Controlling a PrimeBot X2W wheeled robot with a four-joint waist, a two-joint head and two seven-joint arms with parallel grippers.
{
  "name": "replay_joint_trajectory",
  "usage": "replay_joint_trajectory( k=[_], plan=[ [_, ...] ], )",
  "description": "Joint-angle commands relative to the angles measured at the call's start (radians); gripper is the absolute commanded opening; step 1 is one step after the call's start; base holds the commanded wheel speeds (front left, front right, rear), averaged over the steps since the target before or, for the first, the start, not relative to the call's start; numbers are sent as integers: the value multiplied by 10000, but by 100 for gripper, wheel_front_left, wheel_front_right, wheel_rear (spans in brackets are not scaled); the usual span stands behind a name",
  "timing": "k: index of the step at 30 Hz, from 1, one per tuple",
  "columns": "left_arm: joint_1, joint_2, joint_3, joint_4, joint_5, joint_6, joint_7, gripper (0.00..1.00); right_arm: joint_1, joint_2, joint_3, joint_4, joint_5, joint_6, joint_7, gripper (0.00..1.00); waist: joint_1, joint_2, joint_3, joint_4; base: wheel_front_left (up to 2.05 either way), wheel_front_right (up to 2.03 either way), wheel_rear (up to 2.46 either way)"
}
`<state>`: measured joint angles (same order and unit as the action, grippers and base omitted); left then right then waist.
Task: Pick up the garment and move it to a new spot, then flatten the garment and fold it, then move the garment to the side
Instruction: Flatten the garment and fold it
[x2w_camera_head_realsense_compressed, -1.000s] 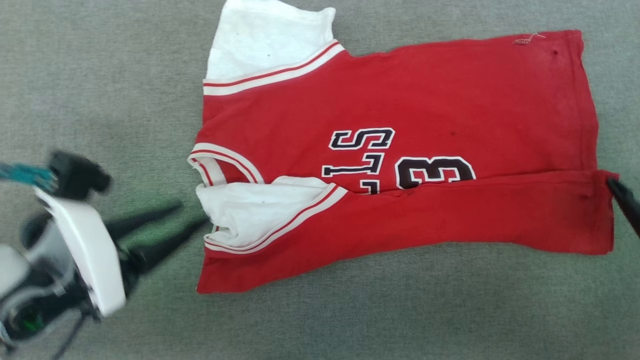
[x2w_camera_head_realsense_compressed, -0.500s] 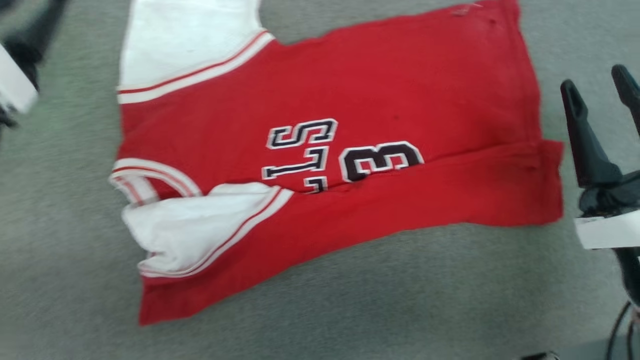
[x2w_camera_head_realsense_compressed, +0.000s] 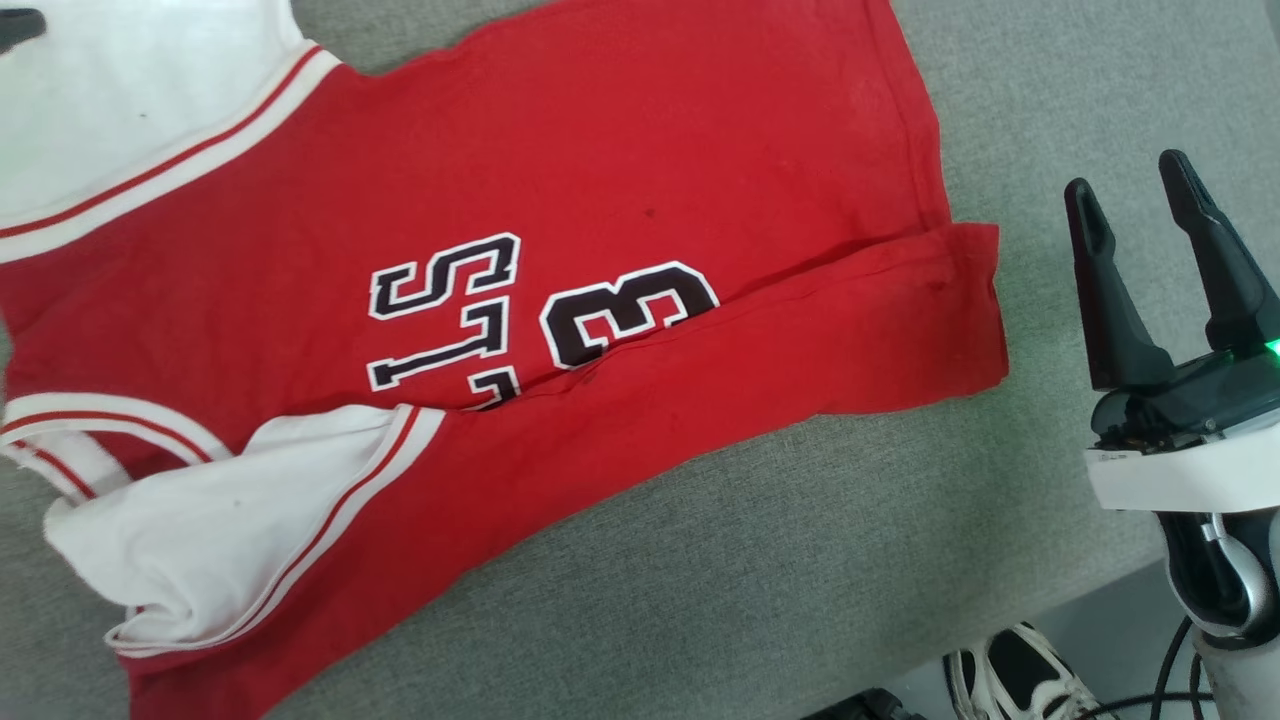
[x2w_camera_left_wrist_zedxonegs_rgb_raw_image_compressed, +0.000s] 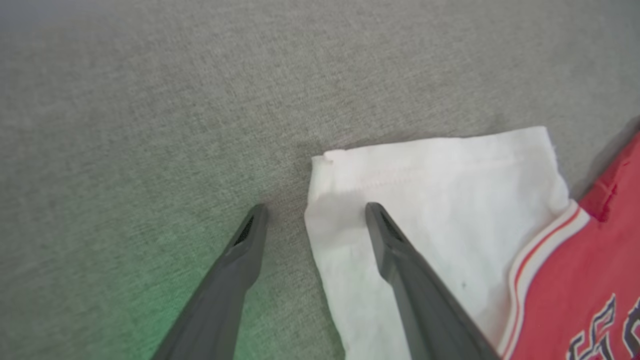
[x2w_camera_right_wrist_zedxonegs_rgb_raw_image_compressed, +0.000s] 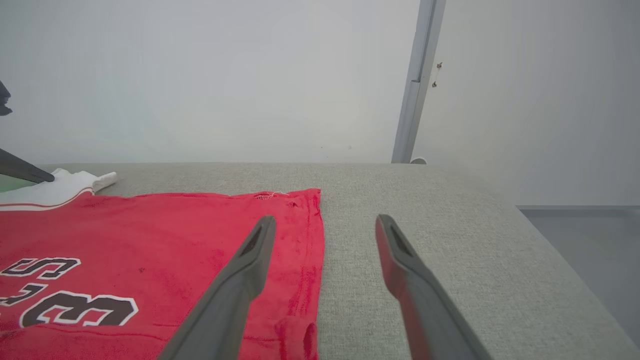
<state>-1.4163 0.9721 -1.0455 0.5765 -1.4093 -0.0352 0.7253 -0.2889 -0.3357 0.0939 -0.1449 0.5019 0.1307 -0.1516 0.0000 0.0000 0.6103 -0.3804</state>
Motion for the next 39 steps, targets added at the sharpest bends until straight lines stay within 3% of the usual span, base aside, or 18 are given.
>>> replay_joint_trajectory(
  k=[1,3,5,6,7,8,15,28,32,39],
  plan=[
    [-54,-44,-150,38,-143,44,616,100,-23,54,74,94,67,-1,-107,100,0,0,185,-180,0,0,0],
    [-24,-108,-235,-12,-349,-2,1102,95,-81,49,153,160,114,-1,-125,100,0,0,250,-222,0,0,0],
    [63,-276,-252,-143,-613,-90,1443,47,-154,-3,211,250,155,-1,-79,100,0,0,310,-224,0,0,0],
    [60,-345,-242,-207,-711,-106,1529,29,-230,-35,227,293,178,-1,-40,100,0,0,338,-217,0,0,0],
    [60,-345,-242,-207,-711,-106,1529,29,-230,-35,227,293,178,-1,-40,100,0,0,338,-217,0,0,0],
    [42,-419,-312,-313,-591,-141,1588,0,-424,-161,335,361,219,-1,99,100,0,0,387,-187,0,0,0],
    [-85,-576,-326,-438,-344,-275,1233,0,-1502,-859,977,685,473,-1,1263,100,0,0,486,68,0,0,0],
    [-397,-1347,-216,-576,-76,-721,518,0,-6097,-2689,3235,3086,2254,-3,5960,100,0,0,871,1259,0,0,0],
    [-267,-1451,-257,-767,-67,-855,287,0,-7409,-2779,3554,4275,2868,-3,7580,100,0,0,1052,1633,0,0,0],
    [-312,-1610,-221,-870,-73,-903,-37,0,-8435,-2531,3722,5413,3151,-3,8999,100,0,0,1259,1953,0,0,0]
  ],
)
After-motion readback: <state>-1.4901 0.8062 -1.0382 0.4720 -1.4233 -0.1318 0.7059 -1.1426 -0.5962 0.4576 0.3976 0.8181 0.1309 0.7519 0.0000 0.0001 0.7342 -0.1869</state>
